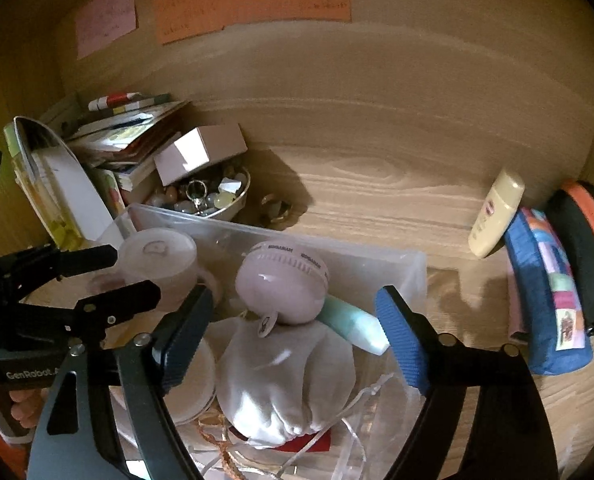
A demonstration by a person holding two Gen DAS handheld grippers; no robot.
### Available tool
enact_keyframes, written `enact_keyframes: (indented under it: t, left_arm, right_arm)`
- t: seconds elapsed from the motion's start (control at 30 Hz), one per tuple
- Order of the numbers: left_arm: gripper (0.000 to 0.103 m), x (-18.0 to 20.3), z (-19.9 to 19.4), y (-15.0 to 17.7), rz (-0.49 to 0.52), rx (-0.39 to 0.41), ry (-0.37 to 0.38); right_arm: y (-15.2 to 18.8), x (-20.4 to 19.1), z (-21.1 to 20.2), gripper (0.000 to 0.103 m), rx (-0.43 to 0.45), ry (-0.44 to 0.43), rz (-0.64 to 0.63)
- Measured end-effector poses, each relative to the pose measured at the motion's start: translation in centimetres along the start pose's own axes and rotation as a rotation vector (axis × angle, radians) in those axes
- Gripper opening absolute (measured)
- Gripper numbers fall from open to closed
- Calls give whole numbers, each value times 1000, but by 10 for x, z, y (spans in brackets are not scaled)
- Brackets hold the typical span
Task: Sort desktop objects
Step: 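Open both tools to drop the lid and pink device into the bin, then withdraw both tools toward the blue Max battery box and small shell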
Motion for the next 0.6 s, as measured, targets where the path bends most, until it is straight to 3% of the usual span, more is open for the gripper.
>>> enact_keyframes:
  t: [0.3, 0.6]
  left_arm:
    - [82, 4, -26, -5, 33, 45, -62]
    - [93, 11, -71, -1, 43, 131, -91]
  right_arm:
    - [-7, -2, -45, 88, 85, 48, -19]
    - [11, 4, -89, 92, 127, 73, 0]
Point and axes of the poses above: each gripper's, at about its wrist camera, not at the fingertips, and z roughly the way its jaws point, x to its right, y to its underside, the point moved 8 cm from there along z, roughly the way its jaws point
